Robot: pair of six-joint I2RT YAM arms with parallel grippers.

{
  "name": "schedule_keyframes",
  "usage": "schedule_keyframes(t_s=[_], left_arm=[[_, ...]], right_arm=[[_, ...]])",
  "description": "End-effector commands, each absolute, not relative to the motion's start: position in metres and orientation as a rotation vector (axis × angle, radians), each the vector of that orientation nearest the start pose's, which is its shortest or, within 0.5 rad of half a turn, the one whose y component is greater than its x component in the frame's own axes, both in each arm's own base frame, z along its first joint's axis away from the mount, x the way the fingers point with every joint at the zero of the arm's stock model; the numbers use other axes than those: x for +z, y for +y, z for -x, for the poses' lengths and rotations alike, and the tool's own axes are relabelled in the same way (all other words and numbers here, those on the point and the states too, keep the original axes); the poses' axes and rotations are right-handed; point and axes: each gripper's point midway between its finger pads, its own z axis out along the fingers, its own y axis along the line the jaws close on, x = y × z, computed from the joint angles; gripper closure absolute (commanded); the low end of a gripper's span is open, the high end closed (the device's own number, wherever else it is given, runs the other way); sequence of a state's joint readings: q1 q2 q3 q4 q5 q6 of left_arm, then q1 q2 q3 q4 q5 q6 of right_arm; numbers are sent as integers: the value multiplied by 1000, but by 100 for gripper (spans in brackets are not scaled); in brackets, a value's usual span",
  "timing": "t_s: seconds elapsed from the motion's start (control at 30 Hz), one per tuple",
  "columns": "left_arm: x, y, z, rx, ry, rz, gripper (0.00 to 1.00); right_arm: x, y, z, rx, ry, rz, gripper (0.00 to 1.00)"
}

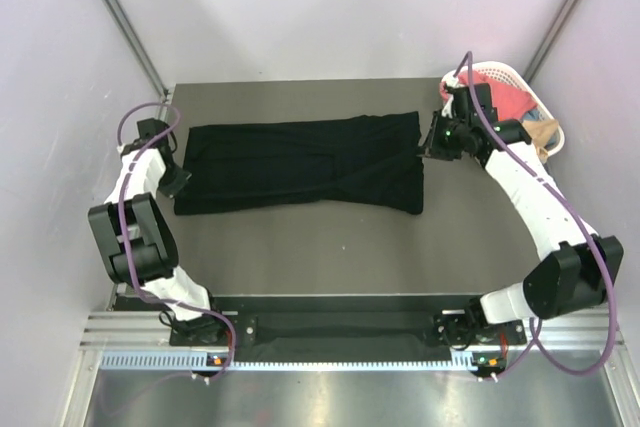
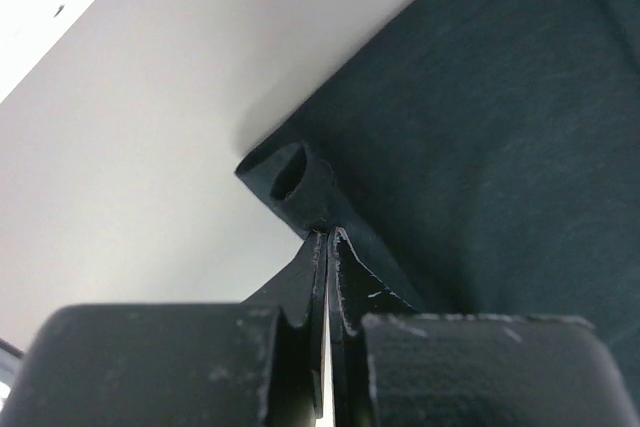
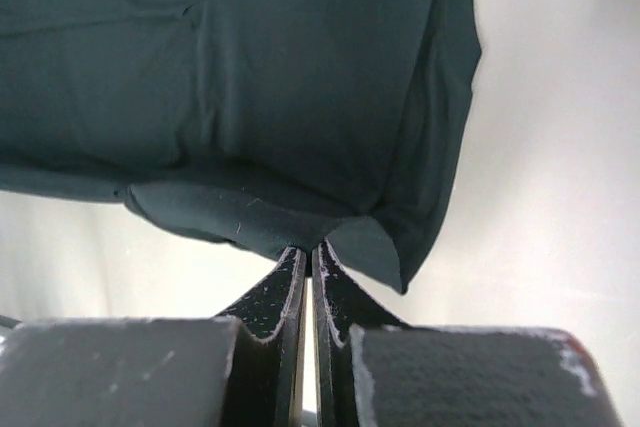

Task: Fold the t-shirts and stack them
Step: Fold the tshirt

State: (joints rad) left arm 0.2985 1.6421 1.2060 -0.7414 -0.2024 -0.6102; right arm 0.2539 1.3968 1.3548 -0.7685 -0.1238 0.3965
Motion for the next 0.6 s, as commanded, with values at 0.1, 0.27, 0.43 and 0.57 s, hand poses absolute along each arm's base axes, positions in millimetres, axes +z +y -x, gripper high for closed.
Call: schedule_keyframes(t_s=[0.1, 0.27, 0.43, 0.57], left_arm=[[99, 128, -368, 234, 2351, 1202, 100], [104, 138, -398, 242, 2331, 1180, 100], [101, 141, -421, 221, 2329, 1172, 100], [85, 133, -436, 211, 2372, 1163, 100]], right_arm=[[230, 132, -382, 476, 2361, -63, 100], [224, 139, -412, 477, 2375, -43, 100], [223, 144, -434, 476, 2382, -37, 100], [220, 145, -453, 473, 2389, -42, 100]])
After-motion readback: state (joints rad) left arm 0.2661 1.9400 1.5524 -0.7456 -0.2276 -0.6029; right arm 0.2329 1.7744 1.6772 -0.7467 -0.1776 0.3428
